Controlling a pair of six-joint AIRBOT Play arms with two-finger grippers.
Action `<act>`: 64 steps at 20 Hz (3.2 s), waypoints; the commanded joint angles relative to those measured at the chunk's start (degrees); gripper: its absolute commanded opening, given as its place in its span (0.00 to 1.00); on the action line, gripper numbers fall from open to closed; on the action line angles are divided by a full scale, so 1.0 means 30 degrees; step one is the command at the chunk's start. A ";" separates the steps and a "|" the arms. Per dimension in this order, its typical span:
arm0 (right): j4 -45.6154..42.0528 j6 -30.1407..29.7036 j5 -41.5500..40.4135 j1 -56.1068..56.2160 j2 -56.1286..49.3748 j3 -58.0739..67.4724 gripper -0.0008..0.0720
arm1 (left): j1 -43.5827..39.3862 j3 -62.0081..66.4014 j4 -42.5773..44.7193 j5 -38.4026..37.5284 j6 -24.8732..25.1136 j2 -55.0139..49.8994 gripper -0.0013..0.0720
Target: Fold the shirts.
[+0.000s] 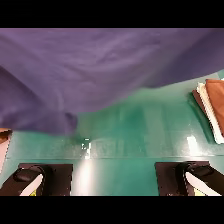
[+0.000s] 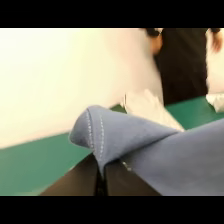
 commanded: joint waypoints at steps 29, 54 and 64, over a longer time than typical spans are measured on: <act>0.4838 -0.0860 -0.2368 -0.3708 -0.4473 -1.4885 0.67 | 0.2229 -1.3733 -0.3075 -0.3118 -0.1792 -1.2254 0.77; 0.2994 -0.0896 0.0882 -1.0943 -0.0277 -2.6738 0.83 | 0.0641 -1.3697 -0.3147 -0.1253 -0.0561 -0.8976 0.06; 0.4816 -0.1224 -0.1851 -0.7402 -0.3971 -2.7846 0.56 | 0.0641 -1.3697 -0.3191 -0.1683 -0.0568 -0.8976 0.06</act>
